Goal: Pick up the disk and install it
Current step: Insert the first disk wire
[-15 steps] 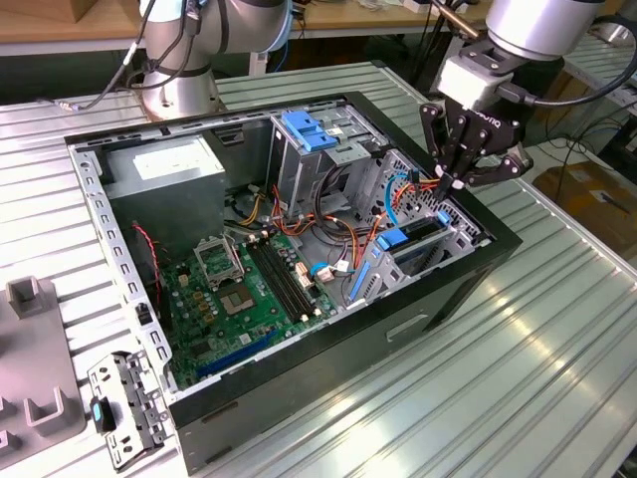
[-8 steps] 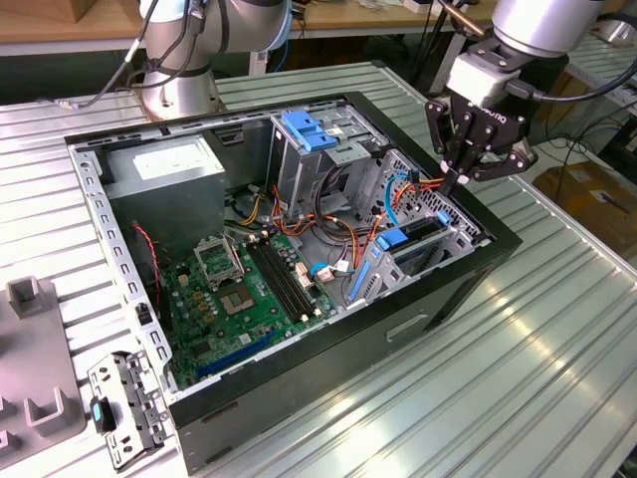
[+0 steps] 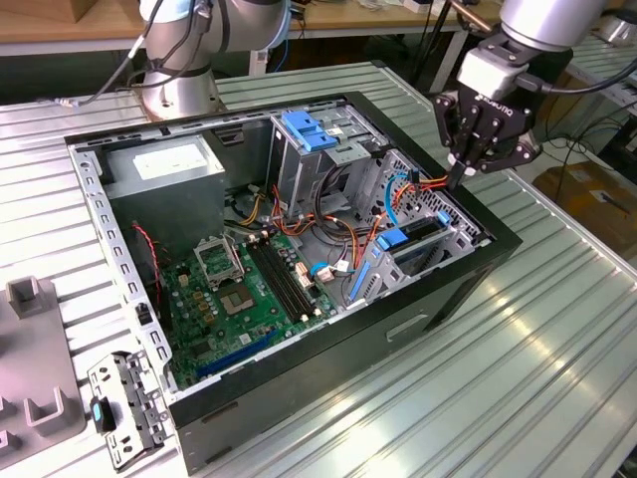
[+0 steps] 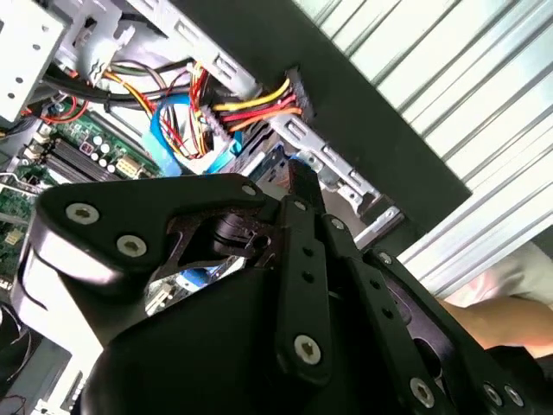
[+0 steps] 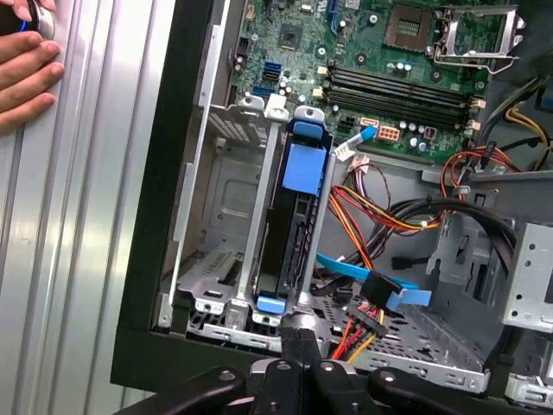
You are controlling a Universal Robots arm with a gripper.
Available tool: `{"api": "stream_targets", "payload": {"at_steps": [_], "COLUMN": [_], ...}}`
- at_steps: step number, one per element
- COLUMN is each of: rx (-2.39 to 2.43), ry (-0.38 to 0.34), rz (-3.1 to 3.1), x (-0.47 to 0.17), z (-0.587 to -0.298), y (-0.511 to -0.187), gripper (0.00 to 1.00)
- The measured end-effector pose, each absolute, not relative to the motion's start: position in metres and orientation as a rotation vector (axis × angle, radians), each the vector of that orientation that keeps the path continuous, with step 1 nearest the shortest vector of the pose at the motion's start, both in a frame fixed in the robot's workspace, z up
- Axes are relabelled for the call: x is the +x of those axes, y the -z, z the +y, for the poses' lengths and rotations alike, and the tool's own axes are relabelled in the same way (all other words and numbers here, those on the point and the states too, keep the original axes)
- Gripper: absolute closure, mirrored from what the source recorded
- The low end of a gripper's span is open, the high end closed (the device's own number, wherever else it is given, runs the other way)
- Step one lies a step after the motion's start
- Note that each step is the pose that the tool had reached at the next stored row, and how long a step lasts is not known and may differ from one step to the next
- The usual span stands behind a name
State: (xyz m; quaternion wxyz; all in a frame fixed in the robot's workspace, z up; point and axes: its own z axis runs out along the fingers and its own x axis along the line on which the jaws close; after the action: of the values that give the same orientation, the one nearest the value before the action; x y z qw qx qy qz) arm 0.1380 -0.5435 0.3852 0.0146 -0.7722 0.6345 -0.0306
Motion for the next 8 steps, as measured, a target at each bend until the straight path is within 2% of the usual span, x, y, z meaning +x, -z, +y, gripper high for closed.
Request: {"api": "stream_targets", "payload": {"at_steps": [8], "rx": [-2.449], "ry": [0.088], "rz": [1.917], "x": [0.153], "z": [-0.537], "y": [-0.383], "gripper": [0.89]}}
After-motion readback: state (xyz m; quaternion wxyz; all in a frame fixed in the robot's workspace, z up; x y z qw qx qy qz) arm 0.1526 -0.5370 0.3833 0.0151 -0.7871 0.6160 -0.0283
